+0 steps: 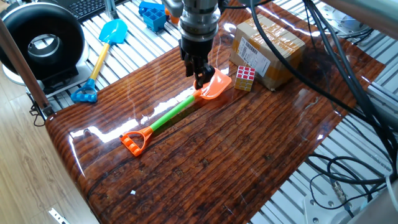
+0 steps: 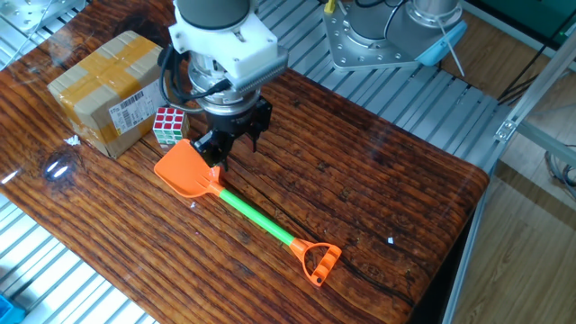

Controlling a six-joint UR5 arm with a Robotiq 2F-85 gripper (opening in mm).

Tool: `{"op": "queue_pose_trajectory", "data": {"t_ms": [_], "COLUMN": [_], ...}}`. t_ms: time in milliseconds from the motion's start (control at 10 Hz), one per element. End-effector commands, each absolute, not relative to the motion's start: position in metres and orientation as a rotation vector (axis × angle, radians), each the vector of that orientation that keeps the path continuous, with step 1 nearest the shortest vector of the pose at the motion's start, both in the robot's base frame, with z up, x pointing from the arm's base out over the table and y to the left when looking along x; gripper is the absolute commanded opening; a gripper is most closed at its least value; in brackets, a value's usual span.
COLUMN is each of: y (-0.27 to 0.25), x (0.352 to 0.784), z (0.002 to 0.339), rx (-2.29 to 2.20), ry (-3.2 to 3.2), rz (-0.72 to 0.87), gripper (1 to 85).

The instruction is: Use a shovel to scoop up an object

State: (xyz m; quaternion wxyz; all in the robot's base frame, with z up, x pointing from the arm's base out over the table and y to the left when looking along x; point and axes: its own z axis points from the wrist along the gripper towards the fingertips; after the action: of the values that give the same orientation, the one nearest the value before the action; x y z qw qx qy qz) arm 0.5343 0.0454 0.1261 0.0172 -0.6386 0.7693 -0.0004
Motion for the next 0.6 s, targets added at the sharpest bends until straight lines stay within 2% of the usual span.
{"op": "queue_pose_trajectory", "data": {"t_ms": [0, 500], "y": [0.0486, 0.0469], "x": [0.5303, 0.5296], "z": [0.1203, 0.1185], "rx": [-1.980, -1.908], "ry": [2.390, 2.444], "rz": [0.006, 0.002], "gripper": [56.0, 55.7]}}
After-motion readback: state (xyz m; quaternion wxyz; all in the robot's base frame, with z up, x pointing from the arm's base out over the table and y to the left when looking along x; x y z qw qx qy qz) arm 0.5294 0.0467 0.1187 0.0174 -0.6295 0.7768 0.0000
